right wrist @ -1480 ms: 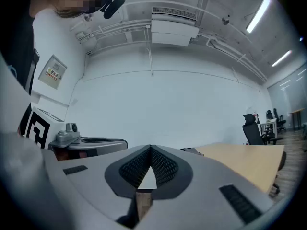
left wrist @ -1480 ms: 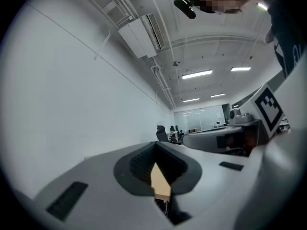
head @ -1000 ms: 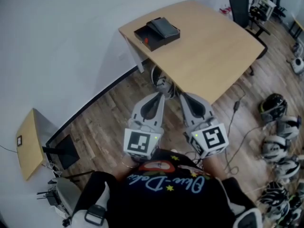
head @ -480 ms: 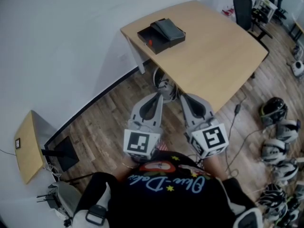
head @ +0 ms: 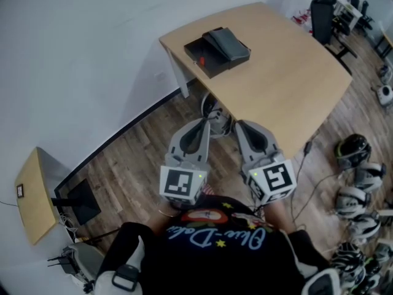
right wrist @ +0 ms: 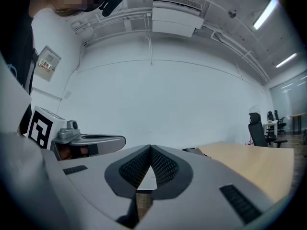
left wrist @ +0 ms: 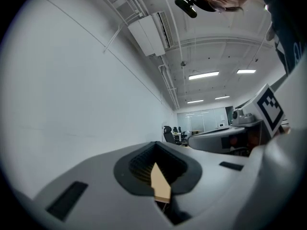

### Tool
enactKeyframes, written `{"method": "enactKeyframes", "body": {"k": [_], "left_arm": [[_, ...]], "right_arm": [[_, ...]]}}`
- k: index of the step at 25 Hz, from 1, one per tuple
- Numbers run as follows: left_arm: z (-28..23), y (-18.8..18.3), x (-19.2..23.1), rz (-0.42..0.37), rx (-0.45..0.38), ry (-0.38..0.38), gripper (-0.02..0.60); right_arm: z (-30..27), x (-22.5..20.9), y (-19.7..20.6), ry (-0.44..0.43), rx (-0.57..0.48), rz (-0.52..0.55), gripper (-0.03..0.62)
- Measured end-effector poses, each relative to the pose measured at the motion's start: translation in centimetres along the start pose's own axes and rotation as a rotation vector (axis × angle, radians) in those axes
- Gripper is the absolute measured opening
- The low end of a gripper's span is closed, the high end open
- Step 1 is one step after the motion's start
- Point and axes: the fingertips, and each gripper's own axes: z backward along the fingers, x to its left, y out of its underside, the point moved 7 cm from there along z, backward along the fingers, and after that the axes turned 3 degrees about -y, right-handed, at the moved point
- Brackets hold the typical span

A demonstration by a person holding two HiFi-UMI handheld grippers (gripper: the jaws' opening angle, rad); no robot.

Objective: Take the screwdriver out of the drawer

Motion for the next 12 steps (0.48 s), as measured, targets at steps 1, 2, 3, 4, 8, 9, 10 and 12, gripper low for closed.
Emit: {"method": "enactKeyframes", "body": {"k": [1,2,3,4,8,9,10,12], "left_arm": [[-0.4,0.1,0.6,0.003,0.002,0.000,0.000],[-0.8,0.2,1.1,0.007,0.003,-0.001,0.000],[-1.1,0.3,1.7,0.011,0.003,-0.002,0.000],[-1.4,0.4,2.2,0.015,0.003,-0.003,0.000],[-2.6,1.0,4.4,-0.001,0.015,-0.006,0.000],[-2.9,1.1,4.9,0.005,0.016,-0.006,0.000],[-3.3,1.2,5.4,0.016,0.016,-0.007,0.000],[-3.8,1.5,6.5,0.027,0.016,-0.007,0.000]], "right_arm": [[-0.6,-0.2,0.0,0.004,0.003,0.000,0.000],[-1.2,-0.3,0.0,0.006,0.007,0.001,0.000],[-1.8,-0.5,0.0,0.009,0.010,0.002,0.000],[-2.4,-0.5,0.0,0.011,0.012,0.004,0.000],[-4.7,-0.9,0.0,0.014,0.024,0.006,0.000],[-5.3,-1.0,0.0,0.017,0.028,0.007,0.000],[-5.9,-1.1,0.0,0.022,0.031,0.009,0.000],[-7.1,-1.3,0.0,0.030,0.036,0.015,0.000]]}}
